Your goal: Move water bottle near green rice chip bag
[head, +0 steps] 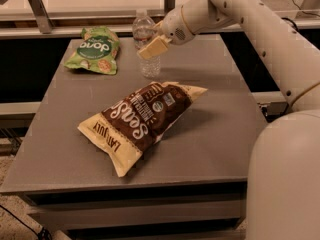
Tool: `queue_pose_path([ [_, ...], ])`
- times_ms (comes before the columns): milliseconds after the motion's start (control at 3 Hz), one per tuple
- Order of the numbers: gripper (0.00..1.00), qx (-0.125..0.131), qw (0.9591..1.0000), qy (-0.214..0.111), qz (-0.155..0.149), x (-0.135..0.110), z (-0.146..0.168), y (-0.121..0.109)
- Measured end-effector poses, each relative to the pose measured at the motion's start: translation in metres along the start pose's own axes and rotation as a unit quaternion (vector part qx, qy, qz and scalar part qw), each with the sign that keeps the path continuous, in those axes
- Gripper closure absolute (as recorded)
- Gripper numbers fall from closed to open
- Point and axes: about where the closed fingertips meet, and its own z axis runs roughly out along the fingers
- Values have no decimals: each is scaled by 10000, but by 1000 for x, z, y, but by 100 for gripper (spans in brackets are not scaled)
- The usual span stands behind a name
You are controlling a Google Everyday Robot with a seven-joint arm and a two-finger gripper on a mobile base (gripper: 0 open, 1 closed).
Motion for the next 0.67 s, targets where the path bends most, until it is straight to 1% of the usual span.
queue_pose_path([
  [333,100,190,9995,-235,-53,-8,-1,-25],
  [667,100,462,9976,-511,64,-17,-6,-50],
])
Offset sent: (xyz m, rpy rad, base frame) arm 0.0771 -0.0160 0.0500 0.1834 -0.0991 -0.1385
